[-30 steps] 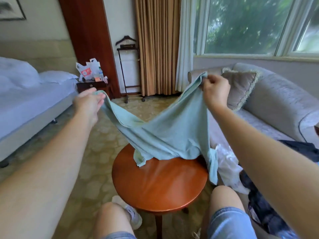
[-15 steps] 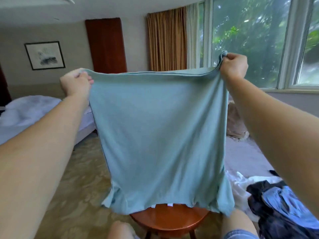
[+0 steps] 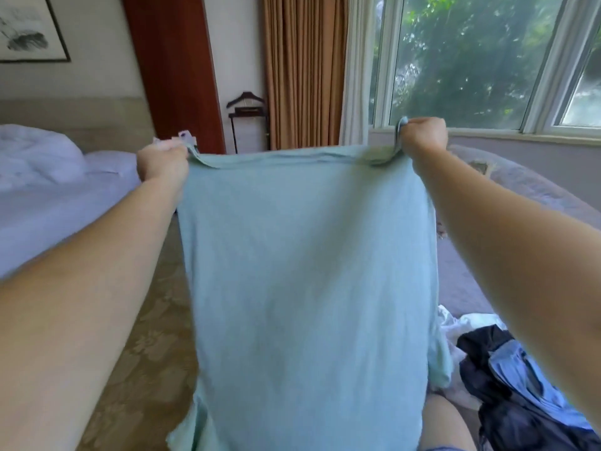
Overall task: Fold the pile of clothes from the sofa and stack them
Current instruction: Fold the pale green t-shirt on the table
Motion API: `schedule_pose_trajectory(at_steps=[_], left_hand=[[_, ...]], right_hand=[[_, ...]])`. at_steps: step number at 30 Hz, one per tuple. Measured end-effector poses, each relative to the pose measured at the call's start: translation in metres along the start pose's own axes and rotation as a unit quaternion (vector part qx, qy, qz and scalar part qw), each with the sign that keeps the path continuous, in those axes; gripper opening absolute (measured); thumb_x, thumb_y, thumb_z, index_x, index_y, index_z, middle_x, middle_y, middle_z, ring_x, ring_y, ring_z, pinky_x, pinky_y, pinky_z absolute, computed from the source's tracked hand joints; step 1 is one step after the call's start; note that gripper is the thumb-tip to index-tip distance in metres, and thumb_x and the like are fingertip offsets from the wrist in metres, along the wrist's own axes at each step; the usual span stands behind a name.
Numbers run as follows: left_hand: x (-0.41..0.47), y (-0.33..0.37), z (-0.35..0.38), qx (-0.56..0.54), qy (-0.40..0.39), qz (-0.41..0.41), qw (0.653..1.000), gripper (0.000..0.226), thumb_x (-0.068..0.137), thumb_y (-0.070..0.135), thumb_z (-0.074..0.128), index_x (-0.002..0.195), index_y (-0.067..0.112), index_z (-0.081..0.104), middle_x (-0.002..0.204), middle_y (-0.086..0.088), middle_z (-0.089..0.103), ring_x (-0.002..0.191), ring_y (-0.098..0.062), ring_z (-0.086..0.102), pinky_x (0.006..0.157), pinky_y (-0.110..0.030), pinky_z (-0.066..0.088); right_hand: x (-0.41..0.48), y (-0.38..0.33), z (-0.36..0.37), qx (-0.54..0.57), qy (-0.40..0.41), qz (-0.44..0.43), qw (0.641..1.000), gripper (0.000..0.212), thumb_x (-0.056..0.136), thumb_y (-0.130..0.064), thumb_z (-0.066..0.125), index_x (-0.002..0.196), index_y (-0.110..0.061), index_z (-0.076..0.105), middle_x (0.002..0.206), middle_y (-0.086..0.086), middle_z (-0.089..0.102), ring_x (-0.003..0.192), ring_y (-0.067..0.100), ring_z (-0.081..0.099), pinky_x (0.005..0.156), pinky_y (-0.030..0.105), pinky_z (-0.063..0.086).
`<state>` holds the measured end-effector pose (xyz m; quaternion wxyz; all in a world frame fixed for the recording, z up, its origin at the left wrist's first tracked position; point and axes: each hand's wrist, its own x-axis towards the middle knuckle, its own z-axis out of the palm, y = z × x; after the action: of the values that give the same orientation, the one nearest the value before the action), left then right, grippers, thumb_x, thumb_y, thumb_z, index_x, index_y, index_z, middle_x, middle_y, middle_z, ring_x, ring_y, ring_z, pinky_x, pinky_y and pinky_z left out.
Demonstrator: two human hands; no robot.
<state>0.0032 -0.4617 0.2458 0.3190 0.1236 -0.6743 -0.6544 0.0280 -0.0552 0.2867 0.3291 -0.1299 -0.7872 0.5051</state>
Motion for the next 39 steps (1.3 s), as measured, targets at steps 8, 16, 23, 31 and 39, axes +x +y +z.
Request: schedule_pose_trajectory(at_steps=[8, 16, 23, 31, 39], left_hand=[[-0.006, -0.080, 0.063, 0.239, -0.087, -0.029, 0.967, 0.025, 0.090, 0.012, 0.059, 0.109, 0.002, 0.071, 0.108, -0.014, 0.070, 0.105, -0.029, 0.064, 0.086, -0.032, 0.049], [-0.026, -0.136, -0.020, 0.421, -0.498, -0.261, 0.711, 0.009, 0.094, 0.004, 0.057, 0.091, 0.006, 0.065, 0.074, -0.004, 0.073, 0.067, -0.013, 0.071, 0.060, -0.023, 0.054], [-0.109, -0.233, -0.016, 0.422, -0.705, -0.385, 0.421, 0.017, 0.099, 0.023, 0.053, 0.091, 0.011, 0.062, 0.095, -0.004, 0.073, 0.069, -0.009, 0.071, 0.065, -0.021, 0.056], [-0.095, -0.320, 0.033, 0.553, -0.501, -0.058, 0.663, 0.038, 0.097, 0.033, 0.049, 0.132, 0.019, 0.055, 0.145, -0.007, 0.046, 0.133, -0.024, 0.042, 0.105, -0.033, 0.038], [-0.108, -0.368, 0.058, 0.635, -0.456, 0.006, 0.624, 0.070, 0.098, 0.061, 0.026, 0.155, 0.027, 0.006, 0.162, -0.005, 0.003, 0.148, -0.026, 0.003, 0.117, -0.047, 0.015]], right_hand=[[0.046, 0.029, 0.114, -0.021, -0.001, -0.036, 0.999, 0.029, 0.094, -0.012, 0.049, 0.111, -0.002, 0.070, 0.113, 0.017, 0.069, 0.103, 0.019, 0.063, 0.078, 0.020, 0.041], [-0.028, -0.013, 0.295, 0.005, -0.358, -0.152, 0.921, 0.012, 0.094, -0.004, 0.057, 0.093, -0.005, 0.069, 0.081, -0.005, 0.060, 0.068, -0.006, 0.050, 0.061, 0.011, 0.038], [-0.142, 0.167, 0.322, -0.262, -0.511, -0.110, 0.812, 0.055, 0.100, -0.025, 0.050, 0.149, -0.009, 0.032, 0.154, 0.017, 0.033, 0.141, 0.030, 0.032, 0.110, 0.030, 0.026], [-0.255, 0.322, 0.241, -0.412, -0.463, 0.021, 0.784, 0.069, 0.099, -0.057, 0.023, 0.155, -0.020, 0.009, 0.162, 0.010, -0.010, 0.148, 0.030, -0.012, 0.118, 0.054, 0.001], [-0.264, 0.341, 0.224, -0.447, -0.482, -0.062, 0.751, 0.075, 0.095, -0.065, 0.008, 0.154, -0.022, -0.010, 0.159, 0.009, -0.025, 0.145, 0.027, -0.026, 0.119, 0.051, -0.009]])
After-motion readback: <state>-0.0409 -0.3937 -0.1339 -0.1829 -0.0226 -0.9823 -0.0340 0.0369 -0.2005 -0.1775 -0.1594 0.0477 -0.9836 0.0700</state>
